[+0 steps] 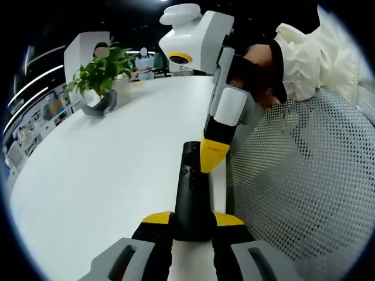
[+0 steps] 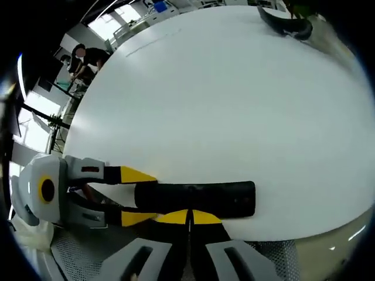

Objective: Press the specified remote control buttons in sequence, fully releasing each button before pressing the next.

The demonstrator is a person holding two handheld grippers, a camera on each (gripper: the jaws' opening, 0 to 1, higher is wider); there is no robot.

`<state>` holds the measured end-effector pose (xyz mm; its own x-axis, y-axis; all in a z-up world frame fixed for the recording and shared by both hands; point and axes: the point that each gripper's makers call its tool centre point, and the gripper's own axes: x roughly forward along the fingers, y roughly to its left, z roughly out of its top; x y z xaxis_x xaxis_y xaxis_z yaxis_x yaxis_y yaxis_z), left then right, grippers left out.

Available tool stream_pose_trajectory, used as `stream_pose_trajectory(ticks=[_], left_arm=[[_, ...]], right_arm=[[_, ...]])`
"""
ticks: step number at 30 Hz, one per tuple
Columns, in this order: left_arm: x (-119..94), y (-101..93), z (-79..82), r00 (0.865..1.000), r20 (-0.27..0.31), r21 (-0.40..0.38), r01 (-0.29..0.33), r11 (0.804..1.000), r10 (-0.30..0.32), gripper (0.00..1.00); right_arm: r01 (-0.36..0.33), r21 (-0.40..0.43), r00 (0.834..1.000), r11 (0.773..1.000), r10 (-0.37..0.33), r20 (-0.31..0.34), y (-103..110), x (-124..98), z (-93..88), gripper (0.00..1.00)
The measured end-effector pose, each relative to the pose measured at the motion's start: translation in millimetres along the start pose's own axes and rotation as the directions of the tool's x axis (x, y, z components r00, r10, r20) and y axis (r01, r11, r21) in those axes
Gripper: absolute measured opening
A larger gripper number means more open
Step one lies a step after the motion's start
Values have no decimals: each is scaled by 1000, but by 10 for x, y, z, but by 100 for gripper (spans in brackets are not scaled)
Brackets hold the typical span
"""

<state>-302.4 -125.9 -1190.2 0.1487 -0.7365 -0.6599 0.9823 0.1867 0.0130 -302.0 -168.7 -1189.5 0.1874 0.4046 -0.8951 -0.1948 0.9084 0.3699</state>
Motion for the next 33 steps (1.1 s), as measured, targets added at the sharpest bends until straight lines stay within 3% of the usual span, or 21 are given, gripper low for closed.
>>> stream_pose_trajectory(ticks=[15, 29, 33], left_arm=[[-2, 9, 5, 1000, 1, 6, -7, 1000, 7, 25], [-6, 11, 2, 1000, 8, -12, -5, 1000, 5, 25], [-5, 11, 0, 1000, 9, -20, -4, 1000, 4, 25]], right_arm=[[36, -75, 999, 997, -36, 1, 28, -15, -10, 0], [34, -68, 999, 997, -32, 35, 13, -52, 52, 0], [31, -73, 999, 997, -29, 17, 24, -14, 26, 0]])
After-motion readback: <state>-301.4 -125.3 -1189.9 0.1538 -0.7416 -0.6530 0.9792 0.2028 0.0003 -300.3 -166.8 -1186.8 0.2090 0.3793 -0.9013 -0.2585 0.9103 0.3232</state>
